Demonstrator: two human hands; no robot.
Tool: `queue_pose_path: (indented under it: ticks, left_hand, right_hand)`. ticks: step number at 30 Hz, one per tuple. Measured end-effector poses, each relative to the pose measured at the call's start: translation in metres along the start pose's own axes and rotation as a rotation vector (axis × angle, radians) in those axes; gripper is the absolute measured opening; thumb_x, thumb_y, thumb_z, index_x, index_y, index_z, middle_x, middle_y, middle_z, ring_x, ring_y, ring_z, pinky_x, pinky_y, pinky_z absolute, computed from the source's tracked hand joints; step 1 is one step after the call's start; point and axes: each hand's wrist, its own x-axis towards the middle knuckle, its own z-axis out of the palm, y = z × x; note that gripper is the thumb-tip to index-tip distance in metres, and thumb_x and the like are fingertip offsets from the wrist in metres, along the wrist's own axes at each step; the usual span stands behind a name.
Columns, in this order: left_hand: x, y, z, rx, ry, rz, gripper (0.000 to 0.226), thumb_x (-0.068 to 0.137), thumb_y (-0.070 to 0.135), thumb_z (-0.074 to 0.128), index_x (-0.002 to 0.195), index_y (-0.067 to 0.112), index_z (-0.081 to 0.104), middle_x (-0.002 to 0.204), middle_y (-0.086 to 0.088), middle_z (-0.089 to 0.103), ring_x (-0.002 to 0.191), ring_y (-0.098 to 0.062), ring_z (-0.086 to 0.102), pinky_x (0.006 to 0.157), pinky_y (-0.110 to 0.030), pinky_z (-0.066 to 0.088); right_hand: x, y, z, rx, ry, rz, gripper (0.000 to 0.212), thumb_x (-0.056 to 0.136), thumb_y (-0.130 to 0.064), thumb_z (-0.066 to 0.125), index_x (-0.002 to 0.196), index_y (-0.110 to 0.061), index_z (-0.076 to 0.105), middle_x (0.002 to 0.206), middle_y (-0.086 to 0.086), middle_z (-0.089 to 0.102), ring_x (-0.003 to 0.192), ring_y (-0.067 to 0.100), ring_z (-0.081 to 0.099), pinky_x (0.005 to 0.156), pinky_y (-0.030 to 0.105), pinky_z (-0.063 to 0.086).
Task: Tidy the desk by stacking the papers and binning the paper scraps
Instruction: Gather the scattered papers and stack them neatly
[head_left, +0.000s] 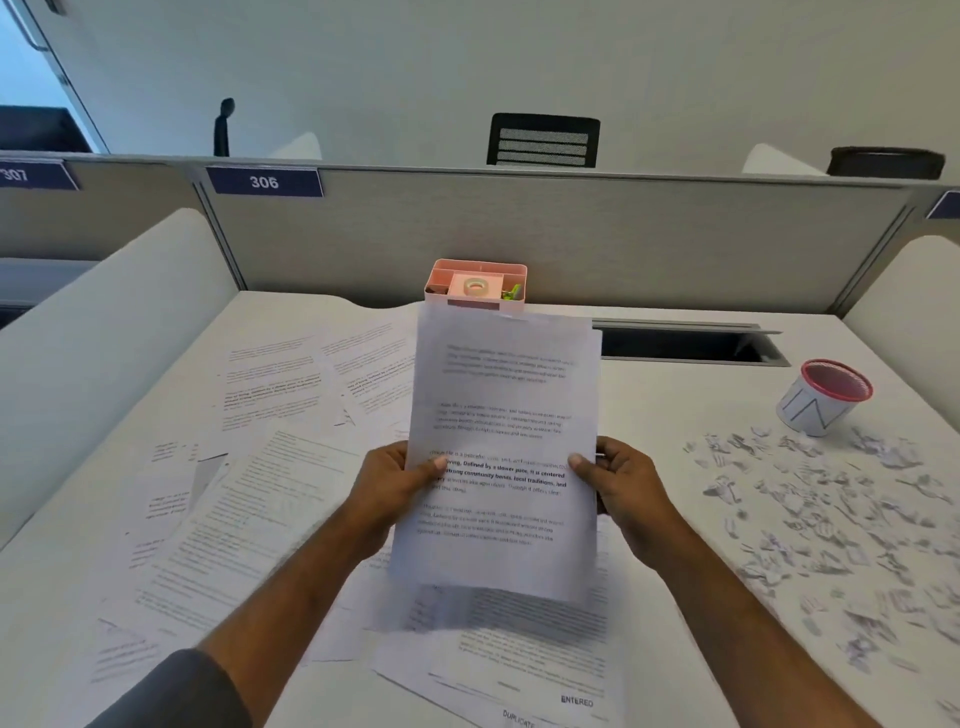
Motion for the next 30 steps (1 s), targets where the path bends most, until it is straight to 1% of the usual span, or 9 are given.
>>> queue_pose_path:
  ticks: [3, 6, 8, 11, 17, 21, 23, 26, 30]
  left_hand:
    - [-0.002, -0.008, 0.002, 0.005, -0.027, -0.025, 0.025, 0.088, 0.027, 0.073, 0.106, 0.009, 0.074, 0.104, -0.007, 0.078, 0.094, -0.03, 0.075, 0.077, -0.039, 0.063]
    - [-0.003, -0.018, 0.002, 0.256, 0.03, -0.089, 0.034, 0.092, 0.028, 0.072, 0.121, 0.012, 0.066, 0.112, -0.001, 0.074, 0.099, -0.021, 0.072, 0.077, -0.026, 0.059]
    - [-0.005, -0.03, -0.003, 0.529, 0.095, -0.113, 0.046, 0.089, 0.027, 0.076, 0.13, 0.016, 0.059, 0.117, 0.002, 0.068, 0.104, -0.015, 0.066, 0.087, -0.027, 0.054]
    - [-0.014, -0.044, -0.002, 0.771, 0.113, -0.13, 0.055, 0.083, 0.031, 0.081, 0.131, 0.016, 0.06, 0.124, 0.001, 0.066, 0.107, -0.014, 0.061, 0.096, -0.03, 0.049]
    - [-0.024, -0.058, 0.032, 0.981, 0.058, -0.089, 0.061, 0.083, 0.042, 0.078, 0.134, 0.018, 0.056, 0.122, 0.002, 0.063, 0.1, -0.01, 0.055, 0.094, -0.025, 0.045]
    - [-0.028, -0.065, 0.062, 1.131, 0.059, -0.099, 0.078, 0.081, 0.054, 0.076, 0.142, 0.016, 0.045, 0.138, -0.004, 0.049, 0.125, -0.021, 0.05, 0.104, -0.034, 0.046]
    - [-0.03, -0.065, 0.076, 1.226, 0.083, -0.119, 0.086, 0.079, 0.056, 0.076, 0.142, 0.012, 0.038, 0.139, -0.008, 0.042, 0.127, -0.025, 0.045, 0.102, -0.036, 0.046]
    - [-0.029, -0.063, 0.091, 1.227, 0.102, -0.16, 0.083, 0.08, 0.048, 0.079, 0.137, 0.008, 0.036, 0.137, -0.013, 0.038, 0.124, -0.027, 0.046, 0.101, -0.035, 0.046]
    - [-0.024, -0.06, 0.096, 1.055, 0.098, -0.253, 0.079, 0.077, 0.035, 0.085, 0.132, 0.006, 0.037, 0.134, -0.015, 0.04, 0.116, -0.029, 0.056, 0.096, -0.035, 0.049]
  right_hand:
    - [-0.002, 0.007, -0.002, -0.043, -0.004, 0.005, 0.025, 0.093, -0.008, 0.062, 0.118, -0.01, 0.066, 0.106, 0.004, 0.075, 0.093, 0.024, 0.073, 0.078, 0.037, 0.059]
    - [0.0, 0.011, -0.016, -0.05, 0.091, 0.001, 0.028, 0.092, -0.006, 0.061, 0.12, -0.006, 0.065, 0.109, 0.01, 0.073, 0.095, 0.031, 0.07, 0.088, 0.044, 0.057]
    - [0.0, 0.012, -0.035, -0.033, 0.149, 0.021, 0.03, 0.092, -0.003, 0.06, 0.122, -0.003, 0.063, 0.111, 0.014, 0.071, 0.097, 0.035, 0.069, 0.091, 0.047, 0.055]
    - [-0.001, 0.017, -0.066, -0.043, 0.2, 0.06, 0.03, 0.092, -0.001, 0.06, 0.121, -0.002, 0.064, 0.112, 0.018, 0.07, 0.097, 0.036, 0.068, 0.091, 0.047, 0.053]
    - [-0.003, 0.028, -0.103, -0.051, 0.211, 0.111, 0.029, 0.092, -0.001, 0.06, 0.12, -0.002, 0.064, 0.108, 0.016, 0.071, 0.088, 0.031, 0.07, 0.079, 0.038, 0.056]
    - [-0.006, 0.033, -0.111, -0.062, 0.212, 0.129, 0.028, 0.092, 0.0, 0.058, 0.12, -0.001, 0.064, 0.108, 0.017, 0.071, 0.091, 0.034, 0.069, 0.086, 0.045, 0.055]
    - [-0.007, 0.034, -0.113, -0.059, 0.206, 0.137, 0.029, 0.093, 0.001, 0.058, 0.121, -0.001, 0.064, 0.11, 0.018, 0.07, 0.096, 0.037, 0.069, 0.091, 0.051, 0.053]
    - [-0.007, 0.035, -0.113, -0.063, 0.202, 0.134, 0.028, 0.093, -0.001, 0.058, 0.121, -0.002, 0.064, 0.11, 0.016, 0.071, 0.097, 0.036, 0.069, 0.092, 0.052, 0.053]
    - [-0.004, 0.037, -0.116, -0.065, 0.196, 0.127, 0.027, 0.094, -0.002, 0.058, 0.12, -0.004, 0.064, 0.108, 0.013, 0.071, 0.096, 0.035, 0.069, 0.091, 0.05, 0.054]
